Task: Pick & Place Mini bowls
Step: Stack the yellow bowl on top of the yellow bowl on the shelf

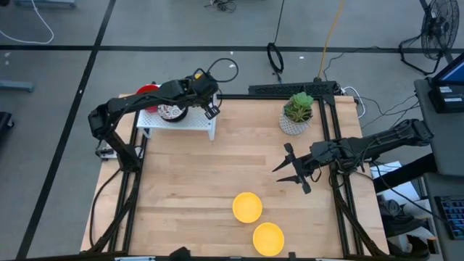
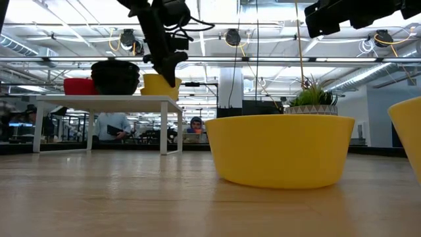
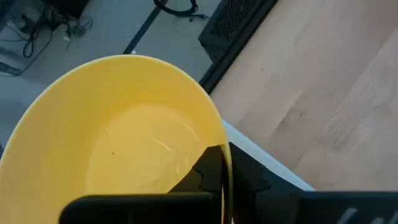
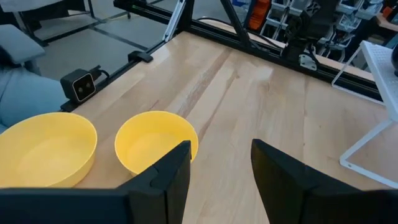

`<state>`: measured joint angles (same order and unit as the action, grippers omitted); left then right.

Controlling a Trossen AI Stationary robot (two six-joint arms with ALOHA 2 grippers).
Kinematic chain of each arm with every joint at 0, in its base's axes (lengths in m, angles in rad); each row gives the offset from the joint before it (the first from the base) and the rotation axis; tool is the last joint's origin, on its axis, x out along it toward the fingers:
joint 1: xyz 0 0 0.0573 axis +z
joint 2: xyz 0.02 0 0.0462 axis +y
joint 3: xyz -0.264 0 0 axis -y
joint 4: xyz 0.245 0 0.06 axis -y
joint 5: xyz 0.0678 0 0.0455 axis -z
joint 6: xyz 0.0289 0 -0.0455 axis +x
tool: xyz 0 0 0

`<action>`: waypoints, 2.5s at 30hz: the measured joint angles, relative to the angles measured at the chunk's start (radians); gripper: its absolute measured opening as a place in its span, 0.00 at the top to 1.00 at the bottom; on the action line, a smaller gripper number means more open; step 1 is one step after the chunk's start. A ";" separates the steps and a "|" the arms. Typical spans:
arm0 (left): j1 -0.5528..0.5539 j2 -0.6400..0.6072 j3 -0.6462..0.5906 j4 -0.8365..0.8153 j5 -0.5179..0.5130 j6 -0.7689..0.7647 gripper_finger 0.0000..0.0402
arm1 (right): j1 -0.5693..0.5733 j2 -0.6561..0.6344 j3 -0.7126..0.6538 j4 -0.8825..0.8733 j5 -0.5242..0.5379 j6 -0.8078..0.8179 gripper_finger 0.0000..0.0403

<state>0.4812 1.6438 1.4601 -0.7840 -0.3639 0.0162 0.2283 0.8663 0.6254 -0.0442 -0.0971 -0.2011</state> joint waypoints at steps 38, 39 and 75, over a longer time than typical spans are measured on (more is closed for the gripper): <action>-0.140 -0.195 0.000 -0.021 0.264 -0.239 0.37 | 0.006 0.118 0.000 0.033 0.029 0.080 0.61; -0.165 -0.191 0.000 -0.022 0.282 -0.245 0.37 | 0.011 0.144 0.000 0.032 0.046 0.086 0.61; -0.708 0.400 -0.001 0.263 0.390 -0.596 0.36 | 0.141 0.332 0.000 0.024 0.101 0.269 0.61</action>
<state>-0.2268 2.0433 1.4593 -0.5206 0.0258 -0.5801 0.3695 1.1984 0.6254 -0.0200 0.0036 0.0677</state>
